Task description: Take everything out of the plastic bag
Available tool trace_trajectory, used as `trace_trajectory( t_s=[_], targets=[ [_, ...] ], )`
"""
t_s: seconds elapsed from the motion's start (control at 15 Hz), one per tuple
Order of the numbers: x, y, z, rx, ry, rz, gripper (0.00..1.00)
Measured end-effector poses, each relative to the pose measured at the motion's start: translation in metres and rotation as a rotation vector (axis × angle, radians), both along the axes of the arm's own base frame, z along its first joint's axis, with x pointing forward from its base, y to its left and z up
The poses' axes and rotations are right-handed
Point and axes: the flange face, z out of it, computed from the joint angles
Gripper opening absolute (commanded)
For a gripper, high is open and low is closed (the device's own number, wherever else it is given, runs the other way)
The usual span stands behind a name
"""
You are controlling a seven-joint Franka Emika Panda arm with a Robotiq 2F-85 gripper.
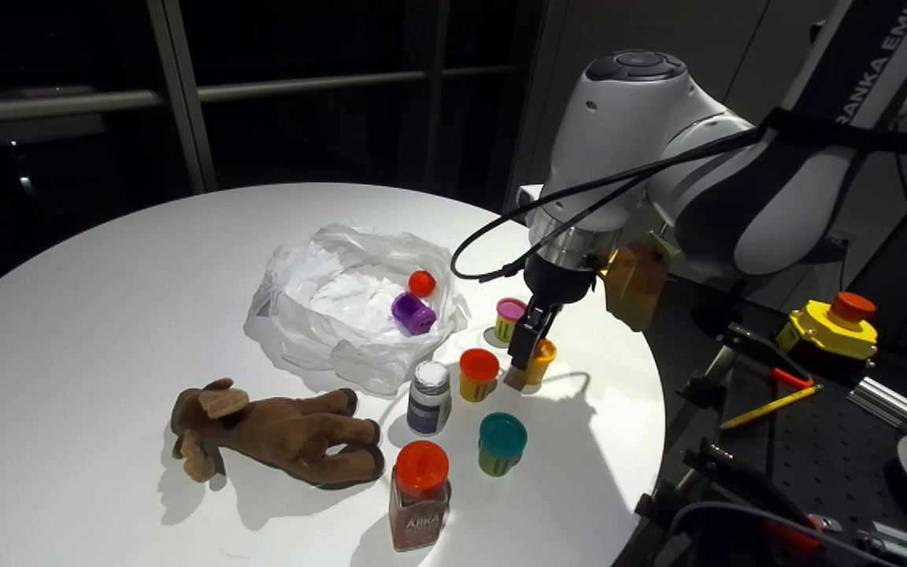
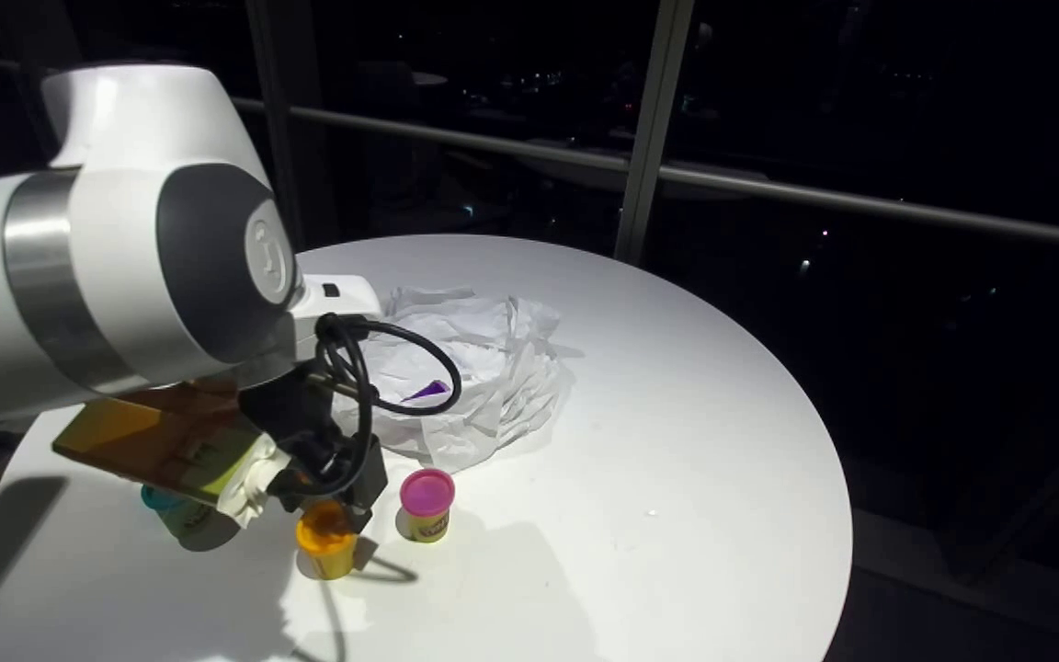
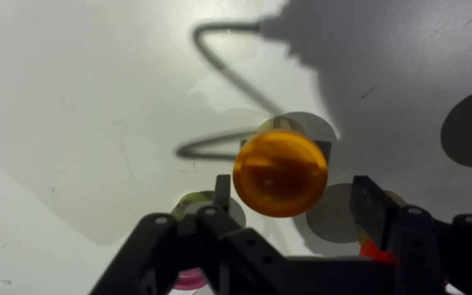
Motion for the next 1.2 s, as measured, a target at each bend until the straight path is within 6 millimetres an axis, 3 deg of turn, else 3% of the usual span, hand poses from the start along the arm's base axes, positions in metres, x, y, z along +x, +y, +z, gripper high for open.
trace_trajectory(
  t_s=[0.27,0.67,1.0,1.2],
  targets=[
    [0.004,0.001,0.010,-0.007,-0.022,0.005,1.00],
    [0.031,0.004,0.070,-0.026,-0.058,-0.105,1.00],
    [0.079,0.034,0.109,0.061,-0.065,-0.189,1.00],
    [0.113,0.048,0.121,0.067,-0.073,-0.191,1.00]
  ],
)
